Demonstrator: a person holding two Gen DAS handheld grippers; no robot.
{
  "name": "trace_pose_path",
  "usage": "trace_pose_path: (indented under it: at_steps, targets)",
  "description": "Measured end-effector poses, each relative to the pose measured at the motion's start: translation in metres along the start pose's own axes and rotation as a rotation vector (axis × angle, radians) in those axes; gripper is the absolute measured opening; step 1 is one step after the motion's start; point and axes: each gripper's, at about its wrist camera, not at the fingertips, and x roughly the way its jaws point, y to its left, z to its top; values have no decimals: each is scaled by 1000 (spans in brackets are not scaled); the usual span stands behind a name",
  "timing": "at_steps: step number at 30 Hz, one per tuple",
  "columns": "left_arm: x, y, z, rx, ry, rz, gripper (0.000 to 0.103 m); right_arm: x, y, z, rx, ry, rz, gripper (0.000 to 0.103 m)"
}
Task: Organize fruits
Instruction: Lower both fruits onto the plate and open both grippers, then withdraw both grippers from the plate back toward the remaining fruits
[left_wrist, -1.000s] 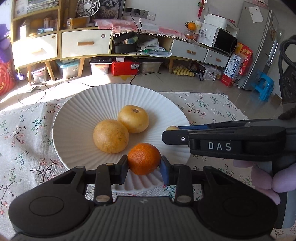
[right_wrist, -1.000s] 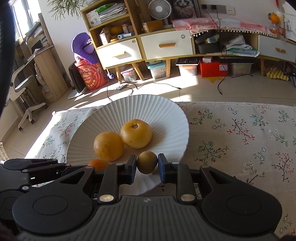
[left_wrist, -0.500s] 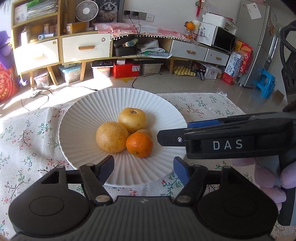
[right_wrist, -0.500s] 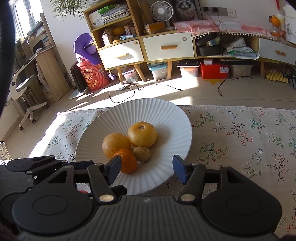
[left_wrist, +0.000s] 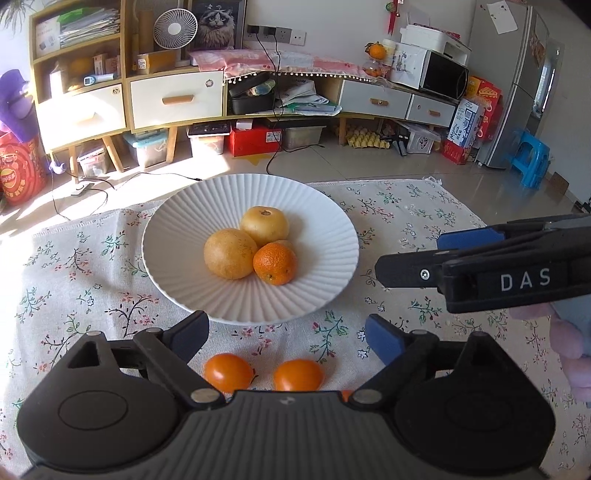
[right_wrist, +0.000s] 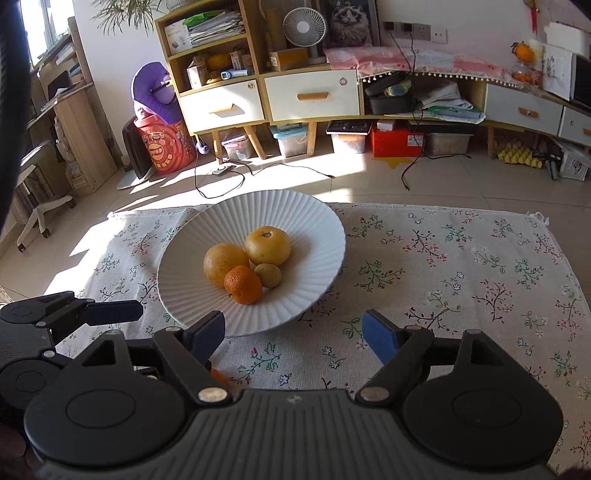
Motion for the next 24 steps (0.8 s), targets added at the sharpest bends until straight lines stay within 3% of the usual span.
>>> trace_pose_path:
  at_steps: [8,24]
  targets:
    - [-24,0,-14,12,-1,-2,91,-14,1,-13,-47,-14,-18,84]
    - [-58,3,-50,45,2,0,95,-41,-8,-28,-6,-55,20,88]
